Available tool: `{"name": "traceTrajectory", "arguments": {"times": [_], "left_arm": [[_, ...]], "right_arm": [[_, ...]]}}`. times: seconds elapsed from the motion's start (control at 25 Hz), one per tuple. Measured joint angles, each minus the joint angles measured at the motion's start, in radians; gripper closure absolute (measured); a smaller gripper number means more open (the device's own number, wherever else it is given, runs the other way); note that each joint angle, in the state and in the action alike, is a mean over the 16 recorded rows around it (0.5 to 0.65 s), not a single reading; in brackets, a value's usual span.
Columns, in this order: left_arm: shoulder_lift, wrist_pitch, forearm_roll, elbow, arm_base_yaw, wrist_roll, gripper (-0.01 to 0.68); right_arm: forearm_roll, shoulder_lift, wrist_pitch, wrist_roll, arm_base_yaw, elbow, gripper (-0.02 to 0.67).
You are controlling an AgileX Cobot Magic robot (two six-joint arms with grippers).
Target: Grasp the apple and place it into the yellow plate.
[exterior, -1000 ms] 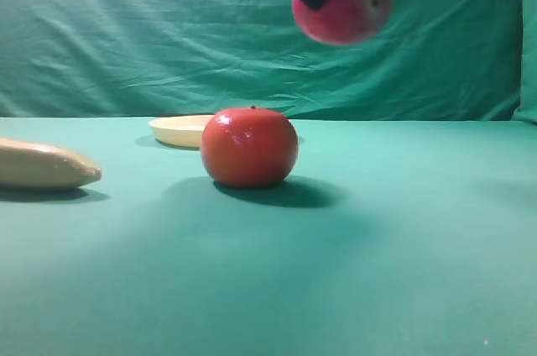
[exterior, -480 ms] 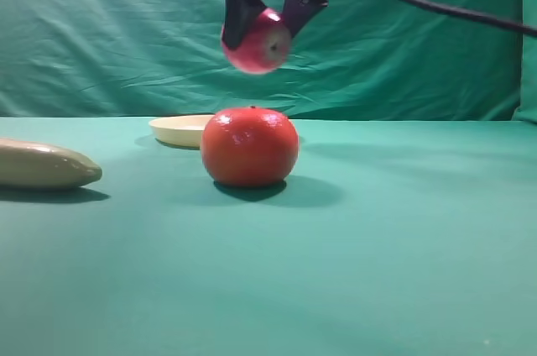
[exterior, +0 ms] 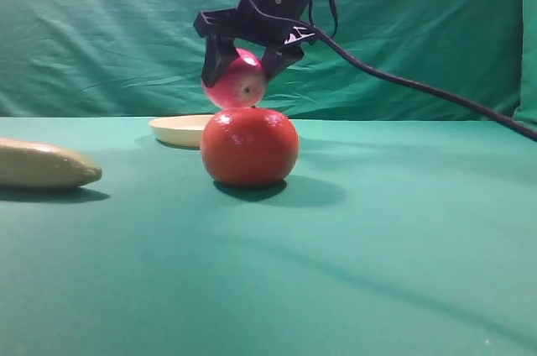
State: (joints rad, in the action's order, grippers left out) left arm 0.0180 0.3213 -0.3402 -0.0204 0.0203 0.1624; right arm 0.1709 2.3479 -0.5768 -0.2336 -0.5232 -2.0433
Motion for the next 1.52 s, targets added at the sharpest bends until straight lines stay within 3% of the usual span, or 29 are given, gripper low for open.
{"name": "traceTrajectory", "arguments": {"times": [0.28, 0.48, 0.6, 1.12, 1.28, 1.52], "left_arm": [[0.000, 0.000, 0.000, 0.000, 0.000, 0.000, 0.516], [0.000, 0.000, 0.000, 0.000, 0.000, 0.000, 0.516], [0.000, 0.000, 0.000, 0.000, 0.000, 0.000, 0.516], [0.000, 0.000, 0.000, 0.000, 0.000, 0.000, 0.516], [0.000, 0.000, 0.000, 0.000, 0.000, 0.000, 0.516], [0.000, 0.000, 0.000, 0.000, 0.000, 0.000, 0.516]], "right_arm": [[-0.007, -0.009, -0.028, 0.000, 0.000, 0.000, -0.001], [-0.027, -0.051, -0.082, 0.006, 0.000, 0.000, 0.030], [-0.050, -0.095, -0.137, 0.017, 0.000, -0.002, 0.105], [-0.279, -0.389, -0.424, 0.241, 0.000, 0.000, 0.587], [-0.324, -0.497, -0.464, 0.303, 0.000, 0.044, 0.645], [-0.322, -0.683, -0.433, 0.325, 0.000, 0.213, 0.649]]}}
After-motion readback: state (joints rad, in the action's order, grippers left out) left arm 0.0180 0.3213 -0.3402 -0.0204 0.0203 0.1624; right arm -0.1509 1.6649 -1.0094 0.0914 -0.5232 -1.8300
